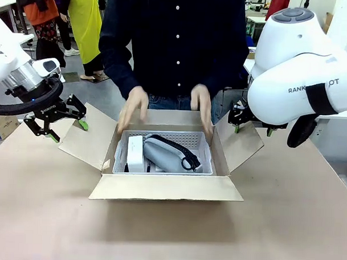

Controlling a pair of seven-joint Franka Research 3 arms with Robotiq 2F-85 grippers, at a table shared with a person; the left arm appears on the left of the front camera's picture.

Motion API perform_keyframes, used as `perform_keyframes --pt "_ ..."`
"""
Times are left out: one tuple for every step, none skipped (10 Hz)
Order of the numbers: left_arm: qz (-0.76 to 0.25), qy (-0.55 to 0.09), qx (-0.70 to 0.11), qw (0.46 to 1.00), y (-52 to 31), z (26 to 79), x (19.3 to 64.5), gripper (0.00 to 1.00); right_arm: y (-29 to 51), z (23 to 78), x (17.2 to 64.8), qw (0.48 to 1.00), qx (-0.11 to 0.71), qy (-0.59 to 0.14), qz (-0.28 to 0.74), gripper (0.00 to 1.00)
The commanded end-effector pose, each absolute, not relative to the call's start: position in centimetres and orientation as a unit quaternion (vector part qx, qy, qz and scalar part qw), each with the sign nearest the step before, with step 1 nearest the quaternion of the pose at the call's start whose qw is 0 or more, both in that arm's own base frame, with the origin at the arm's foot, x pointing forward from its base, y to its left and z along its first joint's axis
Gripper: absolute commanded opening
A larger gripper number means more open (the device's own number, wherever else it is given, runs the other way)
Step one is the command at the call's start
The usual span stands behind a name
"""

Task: Pack the gift set into the box.
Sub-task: Lift both hands away from the flaps of the Package Box.

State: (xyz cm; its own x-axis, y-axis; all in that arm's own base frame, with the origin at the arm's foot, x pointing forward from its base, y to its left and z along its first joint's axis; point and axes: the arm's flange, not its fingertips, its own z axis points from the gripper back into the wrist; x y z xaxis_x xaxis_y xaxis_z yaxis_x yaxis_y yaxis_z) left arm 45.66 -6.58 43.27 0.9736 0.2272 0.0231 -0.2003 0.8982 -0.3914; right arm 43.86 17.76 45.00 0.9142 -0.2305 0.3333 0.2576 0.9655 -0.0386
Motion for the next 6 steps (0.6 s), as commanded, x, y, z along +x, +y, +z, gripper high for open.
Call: perform_keyframes --pt "0.115 -0.036 -0.189 0.974 -6.6 43.5 45.5 1.0 17.8 45.0 43.9 0.977 -0.041 -0.165 -0.125 1.0" --pt "0.11 -0.034 -0.197 0.974 -6.6 43.3 45.7 1.0 16.3 47.1 43.6 0.99 0.055 -0.114 -0.063 1.0" --pt "0.069 0.025 -0.302 0.95 -2.9 46.9 44.5 1.0 12.2 50.4 42.8 0.977 0.185 -0.087 -0.059 1.0" --pt "0.022 0.074 -0.406 0.911 1.8 49.4 43.3 1.0 7.0 53.1 41.2 0.943 0.327 -0.063 -0.019 1.0" --pt "-0.07 0.137 -0.524 0.837 6.6 50.0 42.2 1.0 2.1 54.3 39.3 0.899 0.435 -0.03 -0.026 1.0" --pt "-0.088 0.14 -0.643 0.747 10.8 48.8 41.9 1.0 -2.2 53.2 37.7 0.865 0.498 -0.033 -0.054 1.0"
